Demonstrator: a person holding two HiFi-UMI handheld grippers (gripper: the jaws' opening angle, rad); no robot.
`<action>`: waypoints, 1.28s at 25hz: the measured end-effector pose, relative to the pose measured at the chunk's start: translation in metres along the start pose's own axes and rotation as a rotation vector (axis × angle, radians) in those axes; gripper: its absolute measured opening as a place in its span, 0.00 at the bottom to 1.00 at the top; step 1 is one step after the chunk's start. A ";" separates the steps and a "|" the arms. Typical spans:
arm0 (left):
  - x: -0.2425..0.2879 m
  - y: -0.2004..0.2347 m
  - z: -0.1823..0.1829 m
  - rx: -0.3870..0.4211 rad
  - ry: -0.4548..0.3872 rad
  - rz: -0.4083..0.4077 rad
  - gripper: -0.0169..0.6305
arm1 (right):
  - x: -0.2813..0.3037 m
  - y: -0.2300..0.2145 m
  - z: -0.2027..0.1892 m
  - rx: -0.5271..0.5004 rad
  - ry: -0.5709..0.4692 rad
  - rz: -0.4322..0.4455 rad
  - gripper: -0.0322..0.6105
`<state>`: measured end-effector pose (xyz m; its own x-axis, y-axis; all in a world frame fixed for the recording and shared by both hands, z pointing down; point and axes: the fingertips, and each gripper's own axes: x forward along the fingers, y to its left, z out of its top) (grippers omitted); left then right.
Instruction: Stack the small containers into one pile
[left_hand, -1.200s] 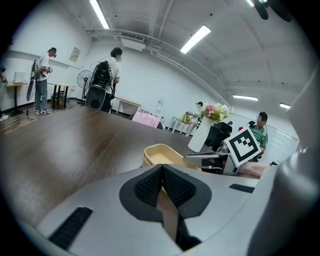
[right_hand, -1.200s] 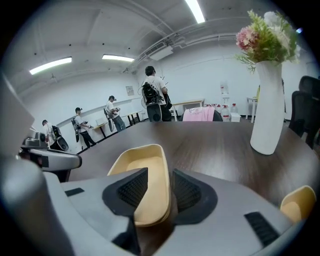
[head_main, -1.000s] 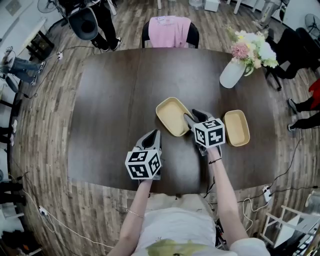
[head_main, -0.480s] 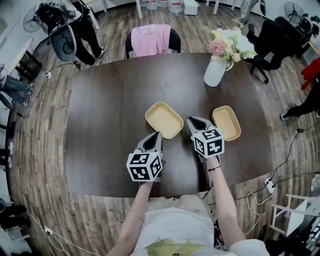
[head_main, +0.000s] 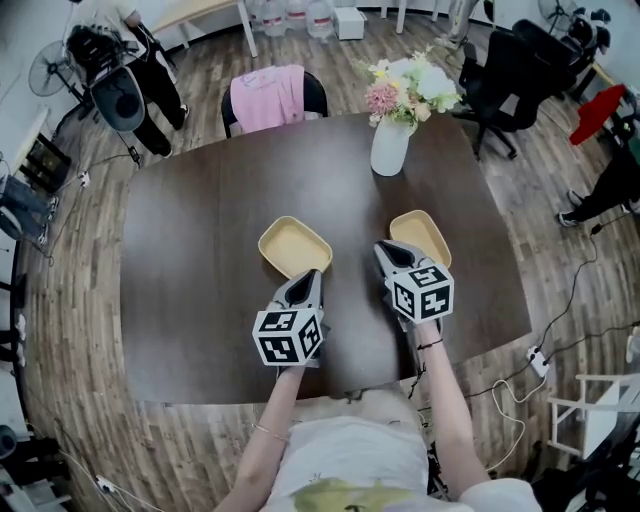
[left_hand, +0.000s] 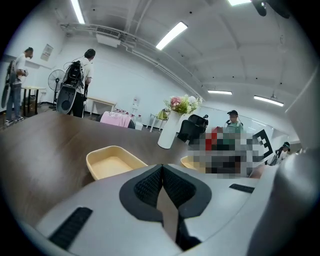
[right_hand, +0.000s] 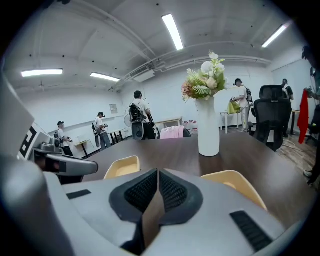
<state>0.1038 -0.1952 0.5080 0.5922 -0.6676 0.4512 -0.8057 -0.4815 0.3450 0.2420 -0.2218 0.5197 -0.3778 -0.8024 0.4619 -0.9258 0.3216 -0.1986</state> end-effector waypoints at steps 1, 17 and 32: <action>0.003 -0.006 0.000 -0.001 0.001 -0.002 0.06 | -0.005 -0.007 0.000 -0.001 0.001 -0.005 0.10; 0.055 -0.095 -0.010 -0.016 -0.002 0.003 0.06 | -0.058 -0.128 -0.016 0.041 0.011 -0.123 0.10; 0.078 -0.115 -0.038 -0.065 0.041 0.069 0.06 | -0.031 -0.172 -0.061 0.101 0.163 -0.108 0.29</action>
<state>0.2431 -0.1710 0.5349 0.5368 -0.6732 0.5085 -0.8426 -0.3967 0.3643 0.4122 -0.2215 0.5924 -0.2809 -0.7349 0.6172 -0.9583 0.1799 -0.2219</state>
